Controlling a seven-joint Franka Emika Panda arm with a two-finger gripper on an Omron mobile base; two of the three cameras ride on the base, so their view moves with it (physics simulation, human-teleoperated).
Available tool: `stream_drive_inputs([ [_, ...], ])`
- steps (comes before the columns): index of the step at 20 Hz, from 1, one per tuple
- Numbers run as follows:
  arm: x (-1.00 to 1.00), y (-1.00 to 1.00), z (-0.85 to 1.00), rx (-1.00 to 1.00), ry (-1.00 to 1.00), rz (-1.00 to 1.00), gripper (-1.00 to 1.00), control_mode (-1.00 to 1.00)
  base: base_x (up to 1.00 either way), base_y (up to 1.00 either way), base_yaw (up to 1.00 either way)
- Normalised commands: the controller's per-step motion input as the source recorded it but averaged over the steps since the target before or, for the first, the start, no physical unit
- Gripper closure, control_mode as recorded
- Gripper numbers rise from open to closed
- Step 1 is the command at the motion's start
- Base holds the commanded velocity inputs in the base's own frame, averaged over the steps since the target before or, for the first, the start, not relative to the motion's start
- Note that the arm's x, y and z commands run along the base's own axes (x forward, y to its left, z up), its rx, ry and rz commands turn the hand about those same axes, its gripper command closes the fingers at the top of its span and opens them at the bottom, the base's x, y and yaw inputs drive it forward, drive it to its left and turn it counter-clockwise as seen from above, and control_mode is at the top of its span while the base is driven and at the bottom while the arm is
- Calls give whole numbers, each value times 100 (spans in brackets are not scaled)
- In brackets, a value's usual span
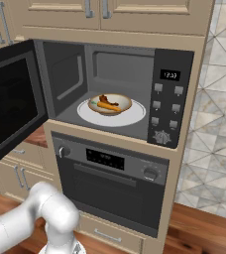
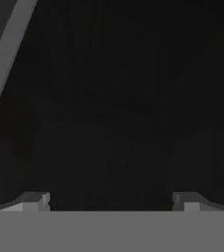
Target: Place the bowl containing the chicken drumstick and carrot in the microwave. Close the microwave door and press the start button to microwave the meal.
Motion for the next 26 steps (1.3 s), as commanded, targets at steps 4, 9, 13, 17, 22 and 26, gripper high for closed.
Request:
stream_drive_inputs([
  [4,-13,-100,0,8,-10,-21,-100,-100,0,0,0],
  [9,-33,-100,7,15,-16,-15,-100,-100,0,0,0],
  [13,-39,-100,5,19,-16,-9,-100,-100,0,0,0],
  [17,-25,-100,0,22,-13,-2,-100,-100,0,0,0],
  [22,-7,-100,0,21,-9,1,-100,-100,0,0,0],
  [26,2,-100,10,11,-2,9,-100,-100,0,0,0],
])
